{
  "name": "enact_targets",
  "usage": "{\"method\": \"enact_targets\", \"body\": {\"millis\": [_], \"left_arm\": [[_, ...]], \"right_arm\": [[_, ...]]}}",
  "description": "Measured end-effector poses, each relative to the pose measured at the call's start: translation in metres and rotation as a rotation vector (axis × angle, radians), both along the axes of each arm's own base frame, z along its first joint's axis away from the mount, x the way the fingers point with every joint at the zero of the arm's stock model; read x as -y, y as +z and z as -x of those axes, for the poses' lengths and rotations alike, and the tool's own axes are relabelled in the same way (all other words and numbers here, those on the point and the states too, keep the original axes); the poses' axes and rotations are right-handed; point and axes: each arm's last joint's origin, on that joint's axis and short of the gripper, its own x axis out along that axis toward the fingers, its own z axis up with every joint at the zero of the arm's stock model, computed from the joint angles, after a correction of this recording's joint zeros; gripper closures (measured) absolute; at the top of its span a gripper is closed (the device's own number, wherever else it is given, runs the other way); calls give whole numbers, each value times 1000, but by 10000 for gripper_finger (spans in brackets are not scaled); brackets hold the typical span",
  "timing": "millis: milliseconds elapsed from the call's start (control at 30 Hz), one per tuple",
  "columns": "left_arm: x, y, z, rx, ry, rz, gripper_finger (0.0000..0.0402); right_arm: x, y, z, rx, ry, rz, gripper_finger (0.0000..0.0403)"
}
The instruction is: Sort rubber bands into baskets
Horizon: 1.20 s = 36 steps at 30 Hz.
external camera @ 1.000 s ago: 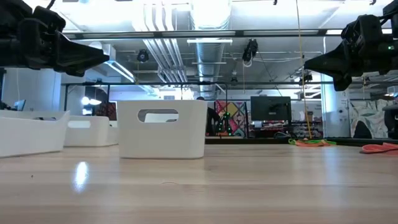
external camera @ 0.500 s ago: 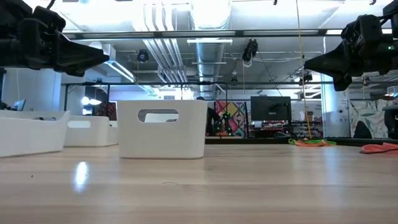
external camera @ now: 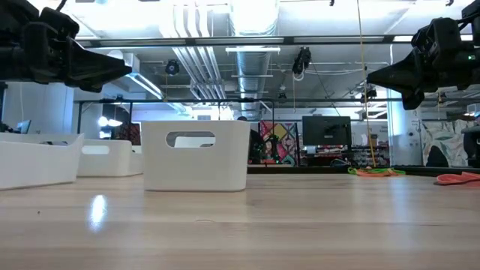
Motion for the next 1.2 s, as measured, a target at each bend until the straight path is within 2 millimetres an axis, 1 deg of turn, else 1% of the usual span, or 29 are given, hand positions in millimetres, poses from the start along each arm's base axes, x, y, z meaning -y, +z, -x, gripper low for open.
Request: {"method": "enact_targets", "body": {"millis": [300,400,433,500,567,633,700,800,867,1000,1133,1200], "left_arm": [[0,0,0,0,0,0,248],[0,0,0,0,0,0,248],[0,0,0,0,0,0,248],[0,0,0,0,0,0,248],[0,0,0,0,-1,0,248],[0,0,0,0,-1,0,248],[0,0,0,0,0,0,248],[0,0,0,0,0,0,248],[0,0,0,0,0,0,248],[0,0,0,-1,0,0,248],[0,0,0,-1,0,0,248],[0,0,0,-1,-1,0,248]], "right_arm": [[0,1,0,13,-3,-5,390],[-1,3,0,69,32,-136,390],[-1,3,0,67,52,-177,390],[-3,3,0,36,88,-197,390],[-6,10,1,30,194,-174,390],[-9,23,2,55,322,-167,390],[-10,35,3,49,350,-223,390],[-10,52,4,-34,309,-279,390],[-8,67,3,-68,260,-320,390],[-7,93,-8,-197,214,-341,390],[-7,94,-32,-465,200,-411,390],[-8,94,-37,-575,243,-441,390]]}}
